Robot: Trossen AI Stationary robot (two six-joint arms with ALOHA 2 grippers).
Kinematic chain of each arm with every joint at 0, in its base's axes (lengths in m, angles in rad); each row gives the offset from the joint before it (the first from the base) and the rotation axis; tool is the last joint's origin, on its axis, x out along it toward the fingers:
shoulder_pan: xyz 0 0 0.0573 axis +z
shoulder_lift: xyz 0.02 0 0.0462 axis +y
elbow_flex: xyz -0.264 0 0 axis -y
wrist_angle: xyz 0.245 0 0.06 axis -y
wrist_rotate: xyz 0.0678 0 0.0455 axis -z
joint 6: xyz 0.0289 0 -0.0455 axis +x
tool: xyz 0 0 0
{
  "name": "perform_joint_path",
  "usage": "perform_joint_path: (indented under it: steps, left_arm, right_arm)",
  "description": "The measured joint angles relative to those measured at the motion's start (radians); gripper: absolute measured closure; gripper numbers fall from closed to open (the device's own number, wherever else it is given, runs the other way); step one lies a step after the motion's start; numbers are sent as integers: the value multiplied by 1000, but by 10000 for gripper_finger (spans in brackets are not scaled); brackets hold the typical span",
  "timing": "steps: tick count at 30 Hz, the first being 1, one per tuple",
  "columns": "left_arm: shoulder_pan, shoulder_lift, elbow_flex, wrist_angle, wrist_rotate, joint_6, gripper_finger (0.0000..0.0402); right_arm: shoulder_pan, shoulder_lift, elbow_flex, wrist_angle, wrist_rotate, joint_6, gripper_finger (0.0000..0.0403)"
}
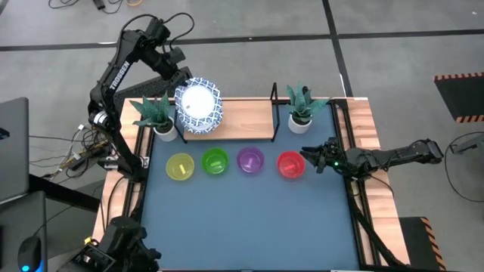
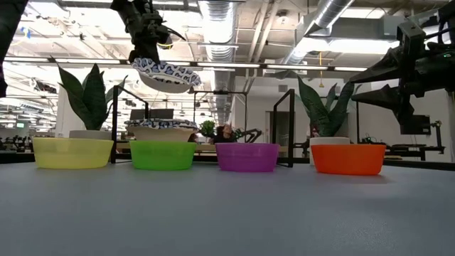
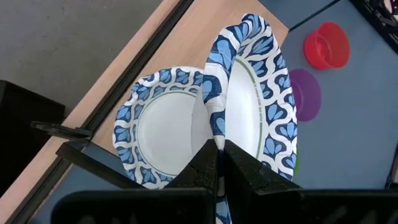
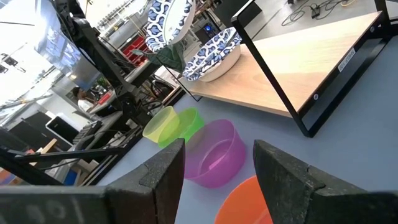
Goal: Place and stack bowls onto a shelf
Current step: Stack the white bowl on the top of the other white bowl
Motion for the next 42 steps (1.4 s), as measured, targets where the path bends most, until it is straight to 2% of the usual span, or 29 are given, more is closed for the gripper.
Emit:
perform_joint_path:
  steps: [20, 30, 38, 42]
  left_arm:
    - [0, 0, 0, -92, 3, 11, 401]
    - [-15, 1, 0, -49, -2, 23, 401]
    - [-48, 58, 1, -46, -41, 42, 401]
    - [-46, 75, 1, -24, -29, 48, 401]
  right_arm:
    - [0, 0, 0, -4, 0, -5, 188]
    - [0, 0, 0, -3, 0, 11, 188]
    - [0, 0, 0, -4, 0, 16, 188]
    - [0, 0, 0, -4, 0, 21, 188]
